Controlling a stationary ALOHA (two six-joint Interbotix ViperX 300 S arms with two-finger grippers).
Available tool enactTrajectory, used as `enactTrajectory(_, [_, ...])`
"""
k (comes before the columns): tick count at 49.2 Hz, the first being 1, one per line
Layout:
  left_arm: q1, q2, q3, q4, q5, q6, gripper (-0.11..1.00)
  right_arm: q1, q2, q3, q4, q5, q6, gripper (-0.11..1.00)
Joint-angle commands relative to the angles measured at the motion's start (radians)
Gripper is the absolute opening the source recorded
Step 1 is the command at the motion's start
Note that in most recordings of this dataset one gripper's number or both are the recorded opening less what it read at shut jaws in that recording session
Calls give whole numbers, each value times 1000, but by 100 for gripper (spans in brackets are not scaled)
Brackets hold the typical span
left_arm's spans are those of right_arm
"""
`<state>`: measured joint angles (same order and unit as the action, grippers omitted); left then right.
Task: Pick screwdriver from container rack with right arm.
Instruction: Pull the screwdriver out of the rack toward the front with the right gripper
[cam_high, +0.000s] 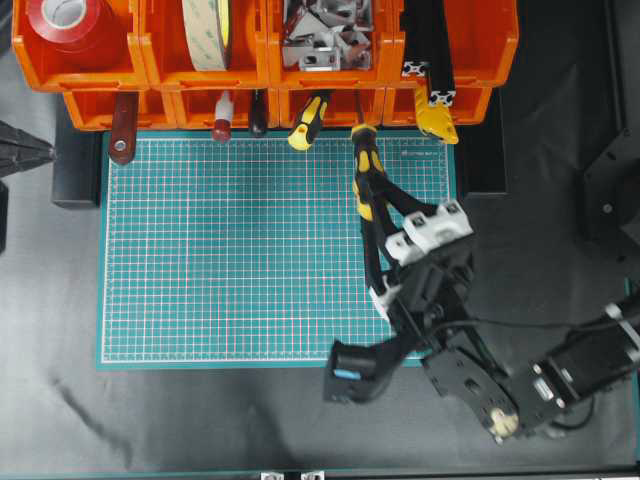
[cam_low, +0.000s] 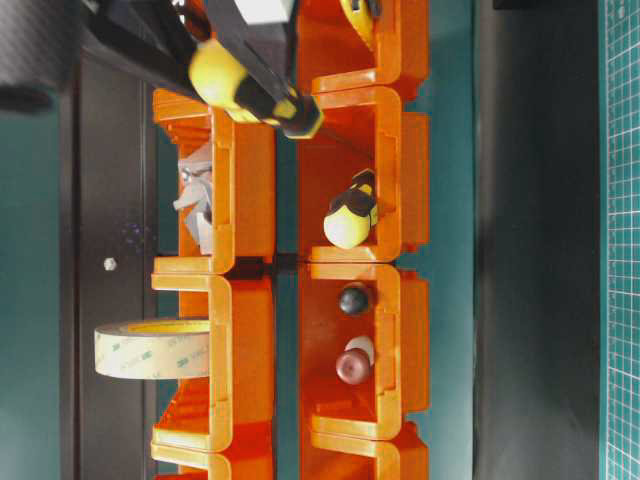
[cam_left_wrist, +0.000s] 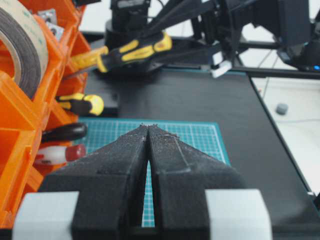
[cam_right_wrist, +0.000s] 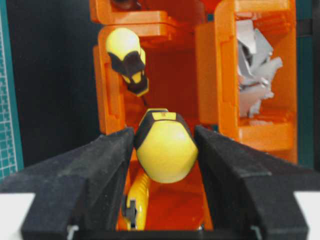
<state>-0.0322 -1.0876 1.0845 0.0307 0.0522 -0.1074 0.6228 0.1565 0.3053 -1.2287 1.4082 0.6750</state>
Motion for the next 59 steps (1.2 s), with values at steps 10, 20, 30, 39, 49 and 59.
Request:
enactTrajectory(10, [3,5,-14,5,-3,-2,0,109,-55,-94,-8,61,3,42])
enactTrajectory(20, [17,-20,-20,5,46,-3,0,179,-77,-132,-32,160,-8,42])
enactTrajectory(30, [17,-46,-28,5,55,-3,0,262,-80,-192,-49,179,-8,41])
enactTrajectory(39, [17,-51,-28,3,115,-5,0,319,-34,-287,-60,137,-12,41])
enactTrajectory(49, [17,-61,-32,3,129,-5,0,336,14,-373,-51,-18,-72,41])
enactTrajectory(59, [12,-64,-32,3,127,-6,0,302,2,-319,3,-225,-80,41])
